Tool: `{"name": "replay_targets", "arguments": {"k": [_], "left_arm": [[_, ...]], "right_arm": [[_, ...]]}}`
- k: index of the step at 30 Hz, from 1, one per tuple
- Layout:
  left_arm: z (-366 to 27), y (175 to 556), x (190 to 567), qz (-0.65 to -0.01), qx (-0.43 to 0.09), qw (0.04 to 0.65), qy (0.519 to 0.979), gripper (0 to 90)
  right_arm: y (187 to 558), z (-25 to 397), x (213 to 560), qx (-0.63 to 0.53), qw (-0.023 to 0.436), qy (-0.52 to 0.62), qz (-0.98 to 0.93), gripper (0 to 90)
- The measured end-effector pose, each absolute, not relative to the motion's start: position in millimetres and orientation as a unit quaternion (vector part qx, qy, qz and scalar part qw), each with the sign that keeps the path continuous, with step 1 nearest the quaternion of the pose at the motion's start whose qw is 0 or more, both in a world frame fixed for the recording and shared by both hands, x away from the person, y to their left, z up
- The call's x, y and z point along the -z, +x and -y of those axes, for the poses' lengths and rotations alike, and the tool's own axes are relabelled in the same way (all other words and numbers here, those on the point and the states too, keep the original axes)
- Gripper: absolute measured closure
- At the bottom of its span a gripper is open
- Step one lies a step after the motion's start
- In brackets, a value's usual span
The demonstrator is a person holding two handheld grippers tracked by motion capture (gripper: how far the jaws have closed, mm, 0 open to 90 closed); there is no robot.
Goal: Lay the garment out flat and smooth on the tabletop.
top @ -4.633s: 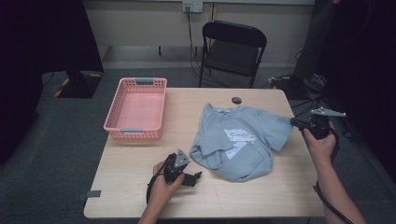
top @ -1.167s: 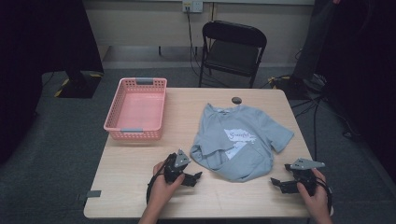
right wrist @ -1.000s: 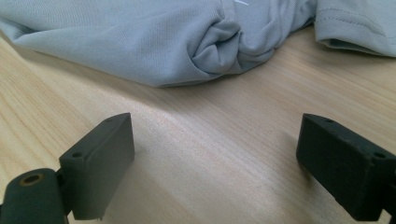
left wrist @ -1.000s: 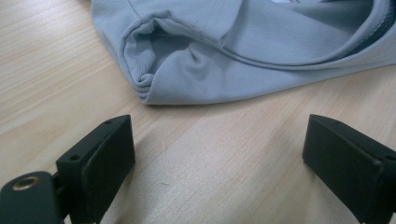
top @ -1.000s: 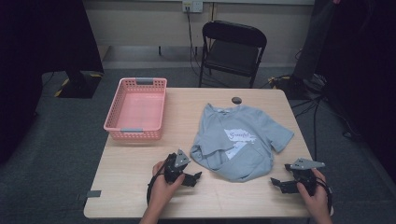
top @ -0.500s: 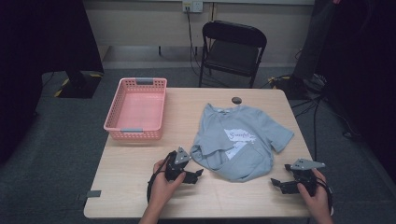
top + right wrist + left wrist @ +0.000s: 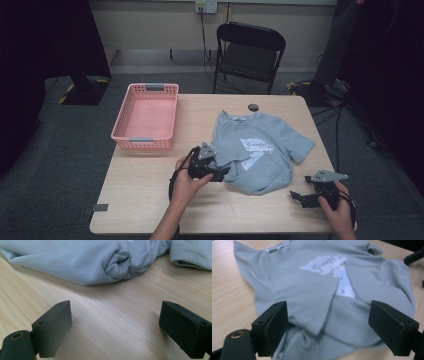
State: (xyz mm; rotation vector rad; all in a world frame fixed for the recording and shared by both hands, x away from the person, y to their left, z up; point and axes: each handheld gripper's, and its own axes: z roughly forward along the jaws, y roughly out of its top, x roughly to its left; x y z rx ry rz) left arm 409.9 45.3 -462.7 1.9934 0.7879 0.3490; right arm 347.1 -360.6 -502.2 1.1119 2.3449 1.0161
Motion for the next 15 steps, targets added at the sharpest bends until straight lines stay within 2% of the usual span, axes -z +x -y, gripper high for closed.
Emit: {"name": "replay_targets", "arguments": {"k": [15], "left_arm": [[-2.9,443.5,456.7,-0.319,-0.129,0.465,0.816,16.0]], "right_arm": [[347.2,360.4,502.2,-0.359,0.173,0.390,-0.830,9.6]]}}
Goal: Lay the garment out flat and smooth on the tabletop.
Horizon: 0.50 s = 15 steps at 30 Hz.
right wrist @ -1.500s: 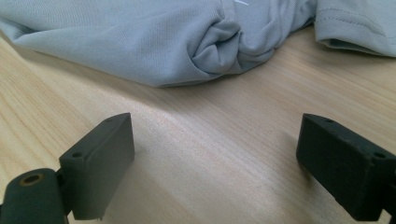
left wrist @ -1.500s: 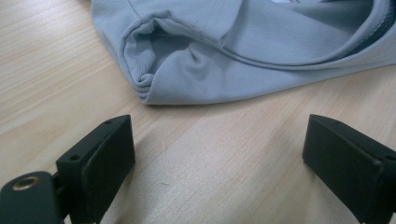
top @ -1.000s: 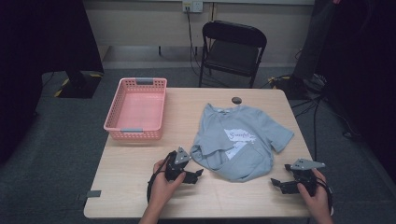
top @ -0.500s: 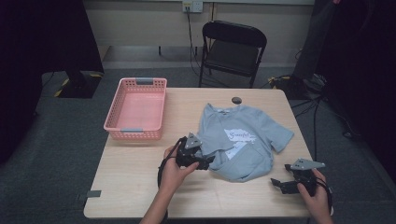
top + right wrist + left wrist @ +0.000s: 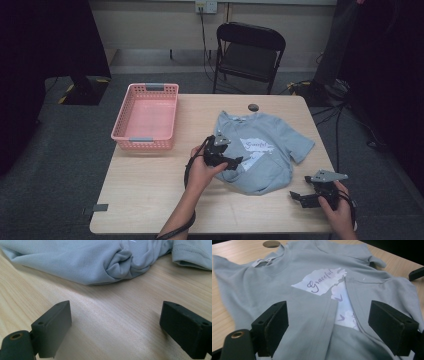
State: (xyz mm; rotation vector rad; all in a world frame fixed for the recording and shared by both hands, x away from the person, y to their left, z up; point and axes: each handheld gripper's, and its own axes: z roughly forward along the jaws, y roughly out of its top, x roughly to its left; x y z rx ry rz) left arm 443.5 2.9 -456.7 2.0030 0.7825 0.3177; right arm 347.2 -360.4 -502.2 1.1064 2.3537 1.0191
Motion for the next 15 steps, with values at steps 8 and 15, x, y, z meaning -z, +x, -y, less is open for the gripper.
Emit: {"name": "replay_targets", "arguments": {"k": [8,15], "left_arm": [[20.7,456.3,460.7,-0.306,-0.130,0.454,0.826,19.1],[45.6,459.6,465.4,-0.278,-0.138,0.433,0.846,34.1]], "right_arm": [[347.2,360.4,502.2,-0.359,0.172,0.389,-0.830,9.5],[347.4,360.4,502.2,-0.360,0.172,0.388,-0.831,9.5]]}}
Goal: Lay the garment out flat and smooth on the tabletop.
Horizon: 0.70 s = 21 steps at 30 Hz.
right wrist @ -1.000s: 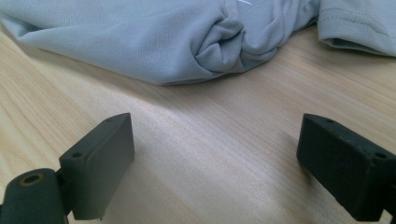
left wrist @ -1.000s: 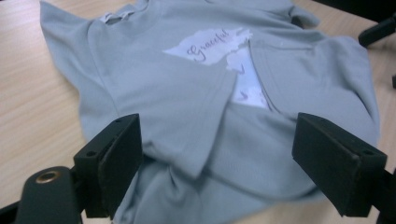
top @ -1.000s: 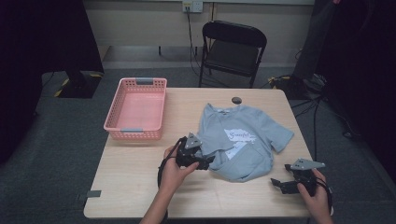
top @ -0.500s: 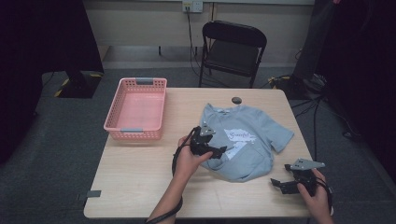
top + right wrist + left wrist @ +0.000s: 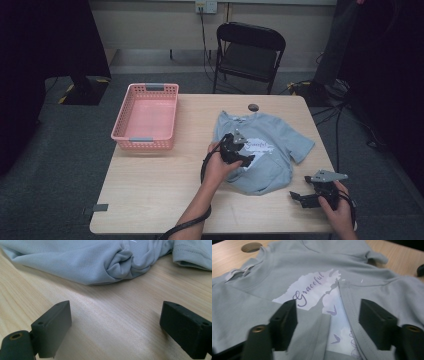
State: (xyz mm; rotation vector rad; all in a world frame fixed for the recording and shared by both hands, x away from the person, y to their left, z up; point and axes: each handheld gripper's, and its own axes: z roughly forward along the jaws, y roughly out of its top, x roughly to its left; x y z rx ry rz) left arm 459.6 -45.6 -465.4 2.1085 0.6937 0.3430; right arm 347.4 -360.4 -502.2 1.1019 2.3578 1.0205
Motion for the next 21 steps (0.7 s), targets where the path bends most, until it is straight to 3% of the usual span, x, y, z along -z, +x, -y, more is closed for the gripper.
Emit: {"name": "replay_targets", "arguments": {"k": [21], "left_arm": [[68.2,473.7,488.6,-0.301,-0.127,0.374,0.868,75.8]], "right_arm": [[347.7,360.4,502.3,-0.360,0.170,0.384,-0.833,9.4]]}}
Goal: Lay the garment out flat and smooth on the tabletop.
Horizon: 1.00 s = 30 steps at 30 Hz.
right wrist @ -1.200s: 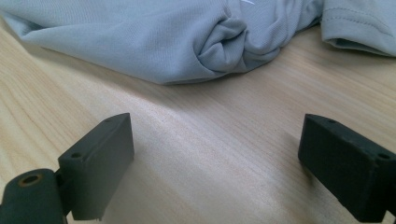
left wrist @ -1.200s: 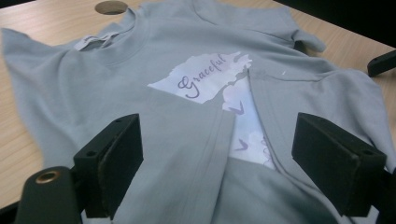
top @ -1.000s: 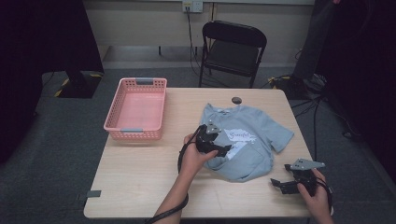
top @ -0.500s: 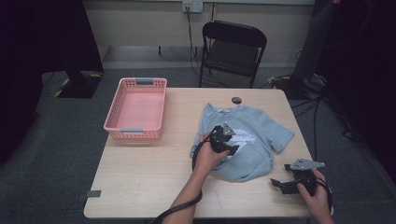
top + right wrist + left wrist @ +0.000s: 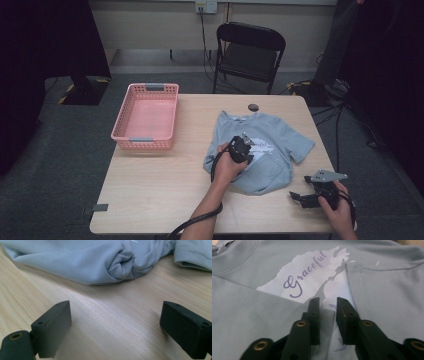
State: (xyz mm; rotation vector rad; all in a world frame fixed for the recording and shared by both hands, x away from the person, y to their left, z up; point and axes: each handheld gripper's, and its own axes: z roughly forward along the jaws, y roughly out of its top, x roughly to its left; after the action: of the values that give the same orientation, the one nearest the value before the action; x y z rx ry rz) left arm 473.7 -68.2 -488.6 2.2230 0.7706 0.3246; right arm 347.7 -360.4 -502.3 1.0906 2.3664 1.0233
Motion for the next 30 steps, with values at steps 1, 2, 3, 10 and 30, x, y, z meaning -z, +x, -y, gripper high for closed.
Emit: {"name": "replay_targets", "arguments": {"k": [1,2,3,10,30], "left_arm": [[68.1,474.2,488.2,-0.303,-0.128,0.372,0.868,77.4],[68.2,474.6,488.3,-0.304,-0.129,0.371,0.868,79.7],[68.3,475.0,488.2,-0.306,-0.128,0.370,0.868,81.5],[67.0,476.0,485.7,-0.314,-0.125,0.375,0.863,88.1],[34.6,473.4,451.2,-0.328,-0.122,0.424,0.835,89.5]], "right_arm": [[347.8,360.4,502.3,-0.360,0.170,0.384,-0.833,9.4],[347.8,360.3,502.3,-0.360,0.170,0.384,-0.833,9.4],[347.8,360.3,502.3,-0.360,0.170,0.384,-0.833,9.4],[348.0,360.2,502.3,-0.360,0.170,0.383,-0.833,9.2],[348.3,359.9,502.4,-0.360,0.169,0.382,-0.834,8.9]]}}
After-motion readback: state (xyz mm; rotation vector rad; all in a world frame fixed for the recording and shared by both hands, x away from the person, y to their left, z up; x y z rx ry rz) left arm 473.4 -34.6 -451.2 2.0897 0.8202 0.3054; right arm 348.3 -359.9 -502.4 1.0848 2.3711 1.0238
